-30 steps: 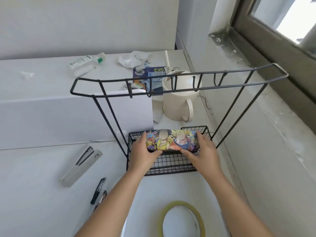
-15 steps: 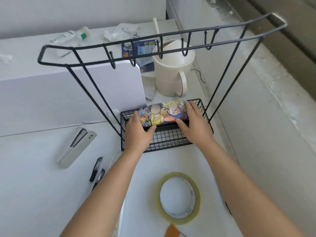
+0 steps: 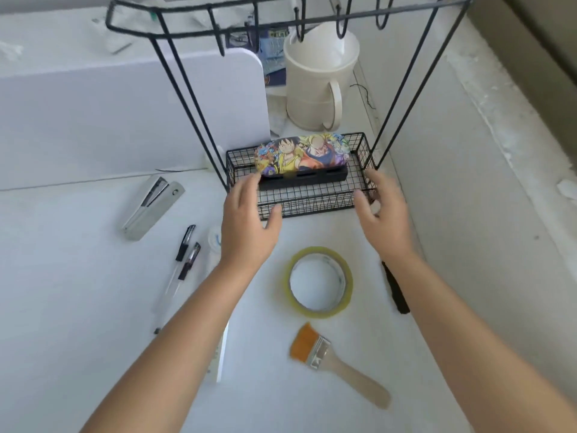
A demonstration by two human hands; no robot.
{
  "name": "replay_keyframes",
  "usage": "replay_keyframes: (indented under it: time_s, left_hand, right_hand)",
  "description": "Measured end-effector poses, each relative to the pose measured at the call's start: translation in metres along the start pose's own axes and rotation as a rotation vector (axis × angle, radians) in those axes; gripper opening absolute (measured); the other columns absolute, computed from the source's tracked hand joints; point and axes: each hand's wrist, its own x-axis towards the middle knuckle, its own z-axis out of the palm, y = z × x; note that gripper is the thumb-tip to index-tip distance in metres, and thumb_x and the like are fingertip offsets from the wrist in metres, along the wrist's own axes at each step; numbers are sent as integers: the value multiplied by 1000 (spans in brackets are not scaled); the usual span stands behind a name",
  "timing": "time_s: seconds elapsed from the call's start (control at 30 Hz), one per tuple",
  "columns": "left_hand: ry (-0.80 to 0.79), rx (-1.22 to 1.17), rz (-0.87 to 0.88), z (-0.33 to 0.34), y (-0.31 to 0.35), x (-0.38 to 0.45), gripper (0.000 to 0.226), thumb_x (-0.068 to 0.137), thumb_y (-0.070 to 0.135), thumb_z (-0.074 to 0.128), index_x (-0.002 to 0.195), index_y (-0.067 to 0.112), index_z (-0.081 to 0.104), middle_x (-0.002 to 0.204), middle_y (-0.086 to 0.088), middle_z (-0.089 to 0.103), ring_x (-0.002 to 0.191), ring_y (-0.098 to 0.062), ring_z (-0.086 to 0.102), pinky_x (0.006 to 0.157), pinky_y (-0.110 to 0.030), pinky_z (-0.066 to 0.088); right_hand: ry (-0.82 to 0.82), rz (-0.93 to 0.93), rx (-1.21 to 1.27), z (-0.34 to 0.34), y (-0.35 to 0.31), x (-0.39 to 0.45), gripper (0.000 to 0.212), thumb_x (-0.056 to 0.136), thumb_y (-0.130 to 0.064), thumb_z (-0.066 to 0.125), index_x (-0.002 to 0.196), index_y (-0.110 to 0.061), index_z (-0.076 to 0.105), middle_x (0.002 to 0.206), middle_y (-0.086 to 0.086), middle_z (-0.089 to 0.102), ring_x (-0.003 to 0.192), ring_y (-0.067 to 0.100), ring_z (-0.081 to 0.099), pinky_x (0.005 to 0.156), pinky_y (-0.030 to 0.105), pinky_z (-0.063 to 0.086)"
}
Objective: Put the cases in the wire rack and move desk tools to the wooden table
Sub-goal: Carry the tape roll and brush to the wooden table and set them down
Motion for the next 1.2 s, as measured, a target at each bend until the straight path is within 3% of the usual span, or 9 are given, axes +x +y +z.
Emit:
replay_keyframes:
  time_s: [0.1, 0.27, 0.37, 0.5, 0.7, 0.8, 0.97, 1.07, 1.2]
  left_hand:
    - [-60, -92, -45, -4, -6, -81, 48, 76, 29, 46, 112, -3, 53, 110, -23, 60, 104, -18, 45, 89, -33, 41]
    - [-236, -271, -440, -2, 1, -149, 42, 82, 20, 59, 117, 1, 48, 105, -6, 50, 76, -6, 55, 67, -5, 43]
    - [-367, -267, -516, 9, 5, -136, 51, 84, 26, 56, 127, 4, 39, 115, -4, 47, 75, -20, 59, 83, -28, 49]
    - [-439, -224, -614, 27, 3, -103, 44, 74, 33, 53, 105, 2, 50, 107, -29, 57, 84, -45, 62, 80, -58, 53]
    - [-326, -402, -762, -2, 24, -106, 11, 86, 4, 44, 92, 10, 50, 78, -4, 50, 57, -18, 52, 44, -20, 53]
    - [-253, -471, -846, -38, 22, -137, 13, 87, 2, 41, 86, 10, 51, 75, -8, 50, 59, -20, 51, 54, -30, 52]
    - [-349, -494, -947, -104, 10, -211, 27, 90, 6, 39, 76, 21, 56, 76, -13, 56, 65, -30, 56, 59, -33, 50]
    - [-477, -445, -888, -125, -4, -235, 30, 90, 5, 38, 73, 21, 57, 75, -14, 57, 64, -28, 55, 52, -32, 52]
    - [-695, -361, -643, -128, -12, -245, 29, 90, 6, 39, 70, 20, 56, 73, -12, 55, 60, -24, 55, 50, -31, 53]
  right_hand:
    - [-64, 90, 104, -24, 9, -73, 36, 78, -20, 48, 105, -1, 59, 98, 6, 61, 85, -2, 56, 73, -6, 38]
    - [-342, 42, -230, -37, 25, -199, 53, 66, -47, 54, 103, -10, 56, 90, -3, 59, 87, 9, 47, 83, 2, 34]
    - [-450, -11, -441, -26, 40, -231, 53, 51, -39, 77, 94, -15, 57, 79, 2, 66, 76, 14, 49, 68, 20, 42]
    - [-364, 31, -531, -18, 38, -226, 41, 32, -4, 87, 64, -13, 61, 61, 2, 61, 51, 19, 57, 59, 24, 39]
    - [-406, 284, -350, -40, 31, -222, 19, 78, -7, 55, 94, -14, 47, 85, 6, 52, 75, 30, 52, 61, 29, 32]
    - [-260, 327, -279, -60, 34, -239, 28, 81, -13, 57, 108, -5, 55, 96, 13, 64, 79, 30, 61, 61, 29, 37]
    - [-164, 325, -277, -69, 12, -279, 17, 88, -21, 52, 98, -8, 58, 76, 5, 58, 59, 18, 53, 54, 29, 38]
    - [-62, 308, -201, -60, -11, -308, 3, 88, -20, 53, 88, -17, 52, 64, -9, 43, 54, 5, 42, 51, 19, 31]
    - [139, 486, -127, -27, -41, -378, 25, 88, -23, 51, 105, -5, 56, 72, -10, 47, 63, 5, 44, 56, 14, 33]
